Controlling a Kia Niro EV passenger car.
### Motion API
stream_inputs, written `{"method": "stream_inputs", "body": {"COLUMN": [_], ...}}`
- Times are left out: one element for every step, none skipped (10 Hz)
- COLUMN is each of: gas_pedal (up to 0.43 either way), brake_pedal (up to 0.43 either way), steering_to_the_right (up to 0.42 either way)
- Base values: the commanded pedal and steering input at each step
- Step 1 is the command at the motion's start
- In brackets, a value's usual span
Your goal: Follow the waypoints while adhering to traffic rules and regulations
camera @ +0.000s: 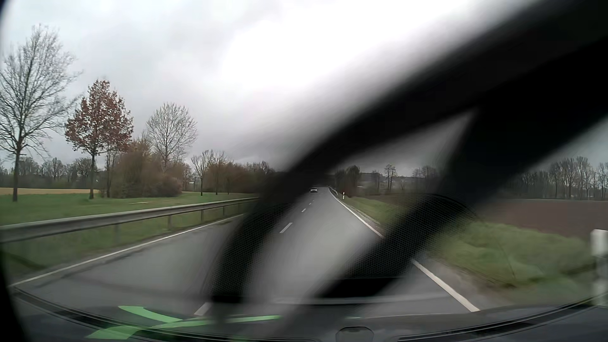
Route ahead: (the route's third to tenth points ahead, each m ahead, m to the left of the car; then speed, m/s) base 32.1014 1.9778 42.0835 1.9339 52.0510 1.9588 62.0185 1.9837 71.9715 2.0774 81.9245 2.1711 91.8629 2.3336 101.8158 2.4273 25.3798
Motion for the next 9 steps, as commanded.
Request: {"method": "stream_inputs", "body": {"gas_pedal": [0.13, 0.13, 0.138, 0.169, 0.189, 0.189, 0.189, 0.189, 0.177], "brake_pedal": [0.0, 0.0, 0.0, 0.0, 0.0, 0.0, 0.0, 0.0, 0.0], "steering_to_the_right": [-0.001, -0.001, -0.001, -0.001, -0.001, -0.001, -0.001, -0.001, 0.0]}}
